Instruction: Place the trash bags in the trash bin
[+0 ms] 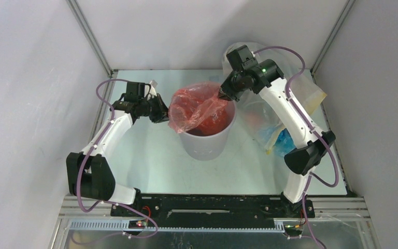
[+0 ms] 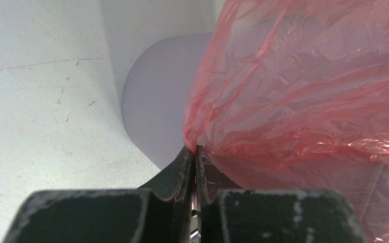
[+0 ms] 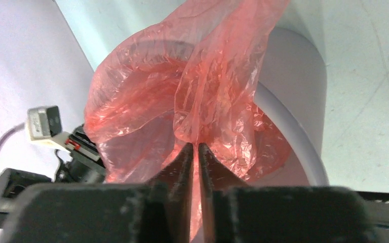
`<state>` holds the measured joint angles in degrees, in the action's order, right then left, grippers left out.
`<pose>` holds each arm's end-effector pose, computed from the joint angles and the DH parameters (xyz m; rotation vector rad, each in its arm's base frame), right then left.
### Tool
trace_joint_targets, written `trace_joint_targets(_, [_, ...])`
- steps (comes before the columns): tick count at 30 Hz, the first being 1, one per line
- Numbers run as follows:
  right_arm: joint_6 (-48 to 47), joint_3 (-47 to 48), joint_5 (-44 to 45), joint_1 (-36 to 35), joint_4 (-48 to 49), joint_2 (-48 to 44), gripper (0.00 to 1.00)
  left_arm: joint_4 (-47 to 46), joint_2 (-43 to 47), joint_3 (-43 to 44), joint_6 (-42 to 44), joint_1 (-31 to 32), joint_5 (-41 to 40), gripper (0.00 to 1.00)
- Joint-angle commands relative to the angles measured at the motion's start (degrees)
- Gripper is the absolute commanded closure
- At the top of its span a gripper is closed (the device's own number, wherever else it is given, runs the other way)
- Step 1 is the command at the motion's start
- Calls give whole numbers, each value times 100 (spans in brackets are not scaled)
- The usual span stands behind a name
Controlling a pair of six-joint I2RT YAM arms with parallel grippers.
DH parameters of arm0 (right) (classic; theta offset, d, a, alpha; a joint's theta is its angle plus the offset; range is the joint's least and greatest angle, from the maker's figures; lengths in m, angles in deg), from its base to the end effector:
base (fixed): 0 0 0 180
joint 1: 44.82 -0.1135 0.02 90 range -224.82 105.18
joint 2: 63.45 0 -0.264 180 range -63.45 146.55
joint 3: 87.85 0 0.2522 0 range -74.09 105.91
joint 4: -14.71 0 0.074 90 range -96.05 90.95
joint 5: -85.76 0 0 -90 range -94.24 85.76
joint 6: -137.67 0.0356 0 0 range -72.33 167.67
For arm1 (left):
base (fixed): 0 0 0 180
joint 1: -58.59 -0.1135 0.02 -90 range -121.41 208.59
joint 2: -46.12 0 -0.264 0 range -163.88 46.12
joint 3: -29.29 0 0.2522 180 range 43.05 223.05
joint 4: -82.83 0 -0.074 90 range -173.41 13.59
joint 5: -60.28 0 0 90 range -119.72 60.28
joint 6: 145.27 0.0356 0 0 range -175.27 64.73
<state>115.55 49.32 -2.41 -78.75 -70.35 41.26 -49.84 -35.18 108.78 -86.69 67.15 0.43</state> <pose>0.3046 0.2036 0.4172 0.7808 2.5092 0.6639 0.2947 -0.0624 0.2872 -0.2481 2.4851 -0.9454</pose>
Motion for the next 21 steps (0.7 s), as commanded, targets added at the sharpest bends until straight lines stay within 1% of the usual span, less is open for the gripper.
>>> trace_joint_targets(1, [-198,-19,-19,39,272,-84,99,-139,140,29,94,15,-6,91])
trace_joint_targets(4, [-292,-19,-119,123,264,-241,100,-119,152,34,110,15,-12,91])
trace_joint_targets(7, [-321,-106,-123,207,47,-547,100,-79,193,29,124,15,-37,91])
trace_joint_targets(9, [-327,-384,-213,263,9,-805,100,-38,230,27,100,14,10,91])
trace_joint_targets(14, [-235,-1423,-493,324,168,-1489,100,81,401,-72,99,73,109,91])
trace_joint_targets(18, [-227,-1808,-574,371,148,-1821,100,199,543,-134,109,80,109,91])
trace_joint_targets(21, [-269,-1930,-614,390,32,-1961,100,221,639,-193,62,92,135,91])
